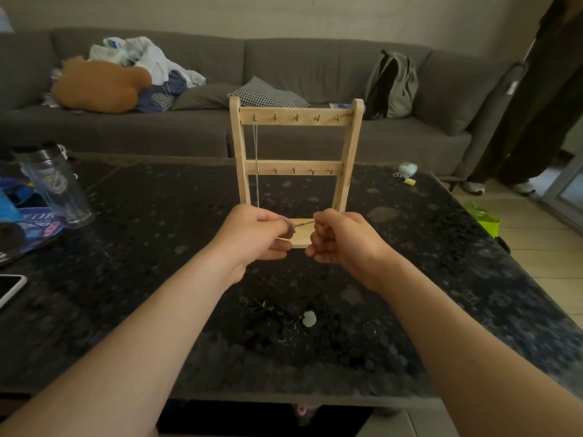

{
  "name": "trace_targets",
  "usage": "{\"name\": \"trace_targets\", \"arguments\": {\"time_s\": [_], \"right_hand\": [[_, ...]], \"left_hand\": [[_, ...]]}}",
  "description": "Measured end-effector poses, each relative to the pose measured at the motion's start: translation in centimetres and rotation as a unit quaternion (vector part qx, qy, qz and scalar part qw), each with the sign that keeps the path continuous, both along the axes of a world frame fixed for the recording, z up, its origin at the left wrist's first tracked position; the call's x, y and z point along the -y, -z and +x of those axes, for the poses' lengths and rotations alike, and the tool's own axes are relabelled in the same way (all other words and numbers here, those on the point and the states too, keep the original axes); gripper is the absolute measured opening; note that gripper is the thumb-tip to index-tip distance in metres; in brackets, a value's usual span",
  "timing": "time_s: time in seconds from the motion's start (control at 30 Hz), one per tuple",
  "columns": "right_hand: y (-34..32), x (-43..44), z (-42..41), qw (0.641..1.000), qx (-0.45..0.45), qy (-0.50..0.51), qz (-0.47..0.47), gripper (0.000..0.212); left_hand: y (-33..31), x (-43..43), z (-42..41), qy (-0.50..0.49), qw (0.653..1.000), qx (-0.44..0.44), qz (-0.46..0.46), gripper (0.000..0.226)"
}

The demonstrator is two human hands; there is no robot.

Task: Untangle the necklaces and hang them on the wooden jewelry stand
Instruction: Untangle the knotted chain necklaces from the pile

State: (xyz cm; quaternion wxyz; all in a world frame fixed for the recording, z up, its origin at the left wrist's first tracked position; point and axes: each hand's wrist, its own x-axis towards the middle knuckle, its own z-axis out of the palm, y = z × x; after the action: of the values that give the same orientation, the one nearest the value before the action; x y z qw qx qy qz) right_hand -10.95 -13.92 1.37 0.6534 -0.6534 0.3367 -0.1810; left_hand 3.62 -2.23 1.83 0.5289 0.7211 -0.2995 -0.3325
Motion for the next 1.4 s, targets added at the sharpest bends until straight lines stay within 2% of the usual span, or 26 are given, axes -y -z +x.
{"name": "trace_targets", "arguments": {"time_s": [0.13, 0.3, 0.4, 0.5, 0.67, 0.8, 0.9, 1.0, 1.07, 1.2, 1.4], "right_hand": [[0.0, 0.0, -0.5, 1.000, 0.007, -0.004, -0.020, 0.031], [0.2, -0.2, -0.6, 1.000, 0.025, 0.016, 0.000, 0.014], [0.3, -0.1, -0.6, 0.999, 0.040, 0.010, 0.013, 0.018], [0.4, -0.2, -0.6, 0.999, 0.019, -0.014, -0.037, 0.013], [0.9, -0.1, -0.5, 0.986, -0.017, 0.003, -0.163, 0.005], [0.7, -0.1, -0.5, 0.972, -0.043, -0.016, -0.232, 0.009], [0.6, 0.0, -0.6, 0.962, -0.061, -0.023, -0.266, 0.011], [0.9, -0.1, -0.4, 0.939, -0.068, -0.011, -0.336, 0.010], [0.9, -0.3, -0.3, 0.937, -0.066, -0.005, -0.344, 0.012], [0.6, -0.5, -0.2, 0.958, -0.068, -0.020, -0.278, 0.017], [0.3, -1.2, 0.3, 0.978, -0.092, -0.078, -0.170, 0.034]], "left_hand": [[-0.4, -0.5, 0.1, 0.014, 1.000, -0.009, 0.009, 0.012], [-0.5, -0.4, 0.0, 0.047, 0.998, -0.014, 0.046, 0.015], [-0.5, -0.4, -0.2, 0.060, 0.997, -0.011, 0.051, 0.014], [-0.4, -0.5, -0.2, 0.072, 0.997, 0.007, 0.039, 0.013], [0.2, -0.5, -0.2, 0.065, 0.990, 0.119, 0.024, 0.013], [0.6, -0.4, -0.2, 0.048, 0.963, 0.266, 0.023, 0.004], [0.6, -0.4, -0.1, 0.079, 0.951, 0.297, 0.043, 0.003], [0.4, -0.6, -0.2, 0.131, 0.944, 0.295, 0.065, 0.002], [0.4, -0.7, -0.3, 0.140, 0.948, 0.279, 0.063, 0.004], [0.3, -0.7, -0.4, 0.108, 0.964, 0.237, 0.051, 0.011], [0.0, -0.7, -0.4, 0.085, 0.992, 0.091, 0.018, 0.011]]}}
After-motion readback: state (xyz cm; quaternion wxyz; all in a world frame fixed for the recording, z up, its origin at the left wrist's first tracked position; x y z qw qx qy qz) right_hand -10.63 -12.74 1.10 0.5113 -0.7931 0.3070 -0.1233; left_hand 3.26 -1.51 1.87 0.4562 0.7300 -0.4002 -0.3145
